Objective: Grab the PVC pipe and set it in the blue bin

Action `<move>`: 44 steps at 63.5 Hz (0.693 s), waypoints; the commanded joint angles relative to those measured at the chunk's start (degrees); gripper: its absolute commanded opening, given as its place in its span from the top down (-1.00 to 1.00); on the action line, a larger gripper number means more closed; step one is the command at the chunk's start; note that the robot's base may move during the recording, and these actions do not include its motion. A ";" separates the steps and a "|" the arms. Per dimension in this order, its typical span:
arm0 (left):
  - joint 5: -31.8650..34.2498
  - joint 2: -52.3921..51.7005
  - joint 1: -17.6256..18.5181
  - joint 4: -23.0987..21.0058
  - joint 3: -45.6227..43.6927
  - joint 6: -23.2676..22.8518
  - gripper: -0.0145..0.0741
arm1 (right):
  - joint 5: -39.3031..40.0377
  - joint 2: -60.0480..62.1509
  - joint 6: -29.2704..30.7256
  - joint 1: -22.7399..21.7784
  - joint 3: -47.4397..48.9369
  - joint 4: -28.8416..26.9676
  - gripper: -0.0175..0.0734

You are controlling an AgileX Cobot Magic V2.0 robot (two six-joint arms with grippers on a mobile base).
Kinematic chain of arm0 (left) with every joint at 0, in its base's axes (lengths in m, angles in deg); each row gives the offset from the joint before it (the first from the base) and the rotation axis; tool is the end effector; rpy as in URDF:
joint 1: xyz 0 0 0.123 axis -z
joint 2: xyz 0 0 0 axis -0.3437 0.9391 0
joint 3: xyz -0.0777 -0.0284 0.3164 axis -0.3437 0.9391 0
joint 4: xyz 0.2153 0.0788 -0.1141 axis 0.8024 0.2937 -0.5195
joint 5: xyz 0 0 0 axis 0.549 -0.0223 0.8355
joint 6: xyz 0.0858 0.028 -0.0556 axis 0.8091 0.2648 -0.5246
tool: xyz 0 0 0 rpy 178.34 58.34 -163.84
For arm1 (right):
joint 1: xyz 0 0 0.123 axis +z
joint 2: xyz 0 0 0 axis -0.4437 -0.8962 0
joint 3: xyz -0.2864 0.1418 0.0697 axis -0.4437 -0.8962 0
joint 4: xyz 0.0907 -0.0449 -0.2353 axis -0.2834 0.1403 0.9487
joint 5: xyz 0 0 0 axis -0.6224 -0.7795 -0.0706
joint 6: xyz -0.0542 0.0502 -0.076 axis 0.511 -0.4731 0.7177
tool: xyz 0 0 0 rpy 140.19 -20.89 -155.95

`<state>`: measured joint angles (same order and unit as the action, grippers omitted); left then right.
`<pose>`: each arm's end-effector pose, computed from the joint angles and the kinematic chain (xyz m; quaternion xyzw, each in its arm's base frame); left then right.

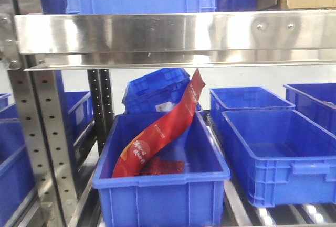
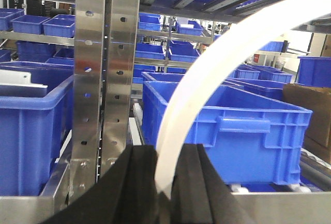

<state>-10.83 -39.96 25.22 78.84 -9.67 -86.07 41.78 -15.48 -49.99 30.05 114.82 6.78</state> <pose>0.0740 -0.0062 0.4238 -0.0017 0.6706 -0.0655 0.7389 0.0310 0.0060 0.4276 -0.0216 0.6579 0.0520 0.7510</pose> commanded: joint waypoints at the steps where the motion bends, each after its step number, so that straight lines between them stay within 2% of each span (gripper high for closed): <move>1: 1.54 -0.32 0.30 -0.03 -0.07 0.00 0.92 | 1.42 0.24 0.20 0.27 0.09 0.36 0.96; 44: 1.54 -0.32 0.30 -0.03 -0.07 0.00 0.92 | 1.42 0.24 0.20 0.27 0.09 0.36 0.96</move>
<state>-10.83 -39.96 25.22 78.84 -9.67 -86.07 41.78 -15.48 -49.99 30.05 114.82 6.78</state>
